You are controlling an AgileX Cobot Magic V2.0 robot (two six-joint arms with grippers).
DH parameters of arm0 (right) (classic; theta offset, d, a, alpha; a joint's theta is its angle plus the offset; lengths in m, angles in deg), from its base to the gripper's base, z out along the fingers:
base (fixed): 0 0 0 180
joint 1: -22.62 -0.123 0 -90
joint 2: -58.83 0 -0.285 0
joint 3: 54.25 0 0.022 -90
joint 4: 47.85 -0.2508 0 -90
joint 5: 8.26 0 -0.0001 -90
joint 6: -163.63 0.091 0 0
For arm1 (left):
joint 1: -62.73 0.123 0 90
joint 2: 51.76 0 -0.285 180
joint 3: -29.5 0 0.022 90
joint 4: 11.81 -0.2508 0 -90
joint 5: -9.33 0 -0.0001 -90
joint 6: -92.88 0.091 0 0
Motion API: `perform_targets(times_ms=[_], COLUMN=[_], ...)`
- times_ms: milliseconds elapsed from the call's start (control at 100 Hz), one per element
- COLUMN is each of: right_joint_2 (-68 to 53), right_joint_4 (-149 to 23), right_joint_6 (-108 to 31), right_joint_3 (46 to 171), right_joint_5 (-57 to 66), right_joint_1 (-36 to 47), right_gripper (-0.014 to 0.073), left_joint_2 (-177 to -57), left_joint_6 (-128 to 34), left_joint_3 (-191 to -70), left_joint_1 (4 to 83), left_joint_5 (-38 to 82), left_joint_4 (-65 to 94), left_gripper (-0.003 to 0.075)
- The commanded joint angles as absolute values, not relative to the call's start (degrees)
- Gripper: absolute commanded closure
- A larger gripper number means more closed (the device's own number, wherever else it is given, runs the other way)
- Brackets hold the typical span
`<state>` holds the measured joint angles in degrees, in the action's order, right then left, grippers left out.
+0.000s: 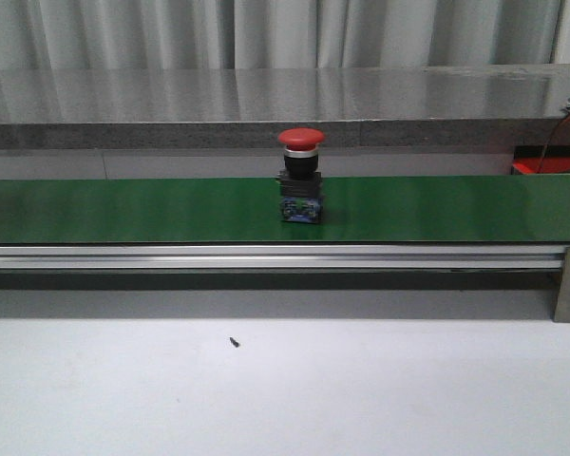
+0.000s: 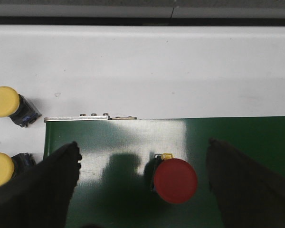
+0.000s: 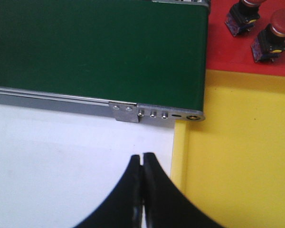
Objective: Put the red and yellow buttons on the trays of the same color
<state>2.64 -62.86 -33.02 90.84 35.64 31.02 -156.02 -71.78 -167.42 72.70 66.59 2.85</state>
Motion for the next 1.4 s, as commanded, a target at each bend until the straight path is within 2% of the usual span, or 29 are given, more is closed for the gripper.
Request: perform_targets(times_ms=[0,150,290,470,650,810,1190,1280,1330,1390], right_joint_2=[3.13,3.13,3.13,3.13,3.13,3.13,3.02,3.02,3.02,3.02], right_joint_4=[-63.63,-63.63,-63.63,-63.1,-62.59,-62.59,-68.88,-70.2,-70.26,-70.26], right_joint_6=[-33.43,-33.43,-33.43,-33.43,-33.43,-33.43,-33.43,-33.48,-33.48,-33.48], right_joint_3=[92.34,92.34,92.34,92.34,92.34,92.34,92.34,92.34,92.34,92.34], right_joint_5=[33.0,33.0,33.0,32.56,31.32,31.32,31.02,31.24,31.28,31.22], right_joint_1=[31.02,31.02,31.02,31.02,31.02,31.02,31.02,31.02,31.02,31.02], right_gripper=[0.0664,0.0664,0.0664,0.0664,0.0664,0.0664,0.0653,0.0553,0.0449,0.0277], left_joint_2=[-150.98,-145.61,-138.16,-128.35,-119.58,-112.9,-111.28,-112.41,-113.08,-113.88], left_joint_6=[-71.14,-68.32,-66.76,-66.76,-66.76,-66.76,-66.76,-66.76,-66.76,-66.76], left_joint_3=[-169.3,-165.93,-157.86,-145.96,-134.38,-126.23,-122.37,-122.37,-122.37,-122.37], left_joint_1=[72.25,71.1,69.94,69.69,69.69,69.69,69.69,69.69,69.69,69.69], left_joint_5=[64.5,62.99,56.39,51.11,46.51,41.41,40.79,40.79,40.79,40.79], left_joint_4=[5.3,6.3,6.76,6.76,7.07,7.07,7.07,7.07,7.07,7.07], left_gripper=[0.0188,0.0188,0.0192,0.0274,0.0477,0.0741,0.074,0.074,0.074,0.074])
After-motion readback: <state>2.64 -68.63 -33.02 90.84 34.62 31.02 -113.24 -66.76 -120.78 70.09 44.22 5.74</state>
